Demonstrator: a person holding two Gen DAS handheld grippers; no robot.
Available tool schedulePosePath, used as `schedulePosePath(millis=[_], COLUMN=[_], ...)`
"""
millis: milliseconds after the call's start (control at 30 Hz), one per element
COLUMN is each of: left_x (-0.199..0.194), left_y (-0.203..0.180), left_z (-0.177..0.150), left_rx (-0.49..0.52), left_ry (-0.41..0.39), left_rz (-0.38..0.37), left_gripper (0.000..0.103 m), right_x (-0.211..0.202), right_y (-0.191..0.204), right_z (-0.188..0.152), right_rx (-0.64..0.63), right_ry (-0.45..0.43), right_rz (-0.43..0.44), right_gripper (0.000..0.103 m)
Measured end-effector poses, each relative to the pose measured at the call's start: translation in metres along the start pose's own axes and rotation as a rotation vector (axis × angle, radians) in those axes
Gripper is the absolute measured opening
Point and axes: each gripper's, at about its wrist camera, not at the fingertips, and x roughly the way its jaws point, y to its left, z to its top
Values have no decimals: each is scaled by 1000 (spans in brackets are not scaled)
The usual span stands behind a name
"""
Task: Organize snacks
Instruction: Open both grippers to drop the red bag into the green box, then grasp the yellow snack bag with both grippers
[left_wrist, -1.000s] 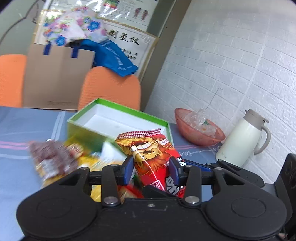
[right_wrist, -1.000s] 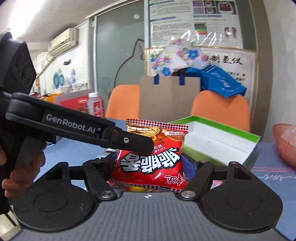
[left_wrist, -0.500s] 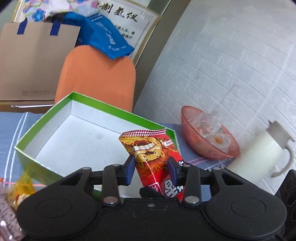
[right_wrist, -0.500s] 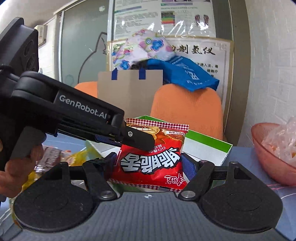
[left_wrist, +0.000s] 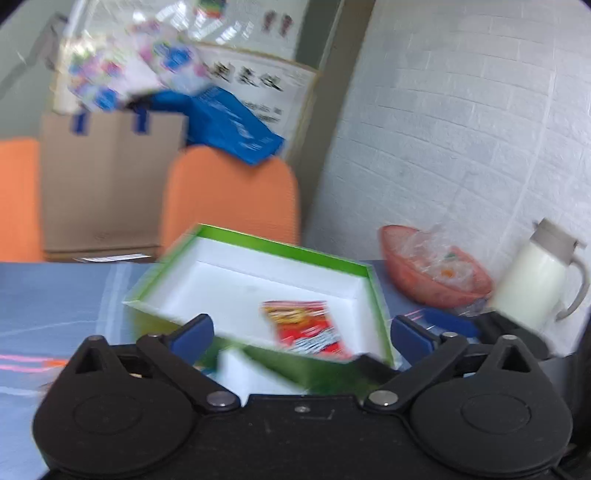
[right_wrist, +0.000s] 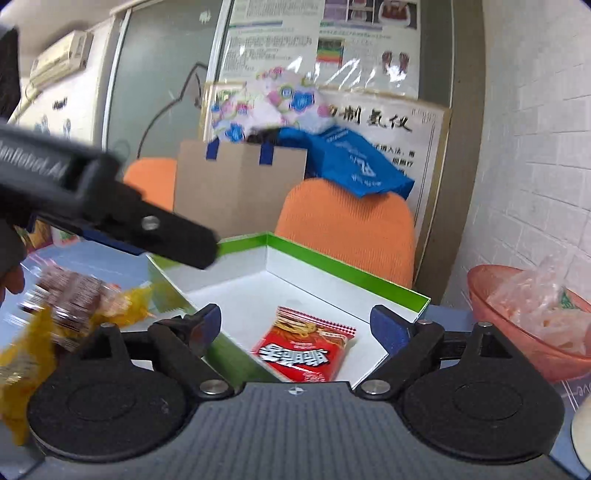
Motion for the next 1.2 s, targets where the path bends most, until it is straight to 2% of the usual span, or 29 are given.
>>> schedulePosePath(millis=[67,133,233,400,500,567,667,700,767,900,967,1067,1200], left_x=[-23,-42,-57,-61,-59,-55,-45,-40,-36,-52,-63,-73,-70], left_y=[1,5,19,52,69,74,77,79,84,88,88,91,94], left_z=[-12,-28,-51,-83,-88,-89,-89,-89,-94,-107,-116,-119,-117], left_rx=[11,12,-40,-151,-226,-237,-225,-225,-238,-268,-280,-313,-327], left_ry=[-15,-33,-9,55,82,91,116,128,167,191,183,151,155], left_rz=[56,56,63,55,10,-26,-37,-42,-61,-106,-99,-99,-109], left_gripper=[103,103,103,103,103,103,103,93,80,79,83,103,103], right_x=[-24,-42,-57,-70,-72,-71,-71,-69,-62,-47,-46,-46,-44], right_y=[7,15,34,71,91,101,118,122,129,135,135,134,137], right_z=[-1,-6,-17,-42,-47,-46,-46,-45,-45,-49,-51,-53,-52], right_rx=[34,69,117,180,178,164,143,138,133,149,148,138,119], right_ry=[-15,-20,14,88,129,140,141,144,158,203,206,201,199], right_rz=[38,82,150,260,319,356,382,393,417,408,406,412,412], right_gripper=[103,103,103,103,103,103,103,103,103,103,103,103,103])
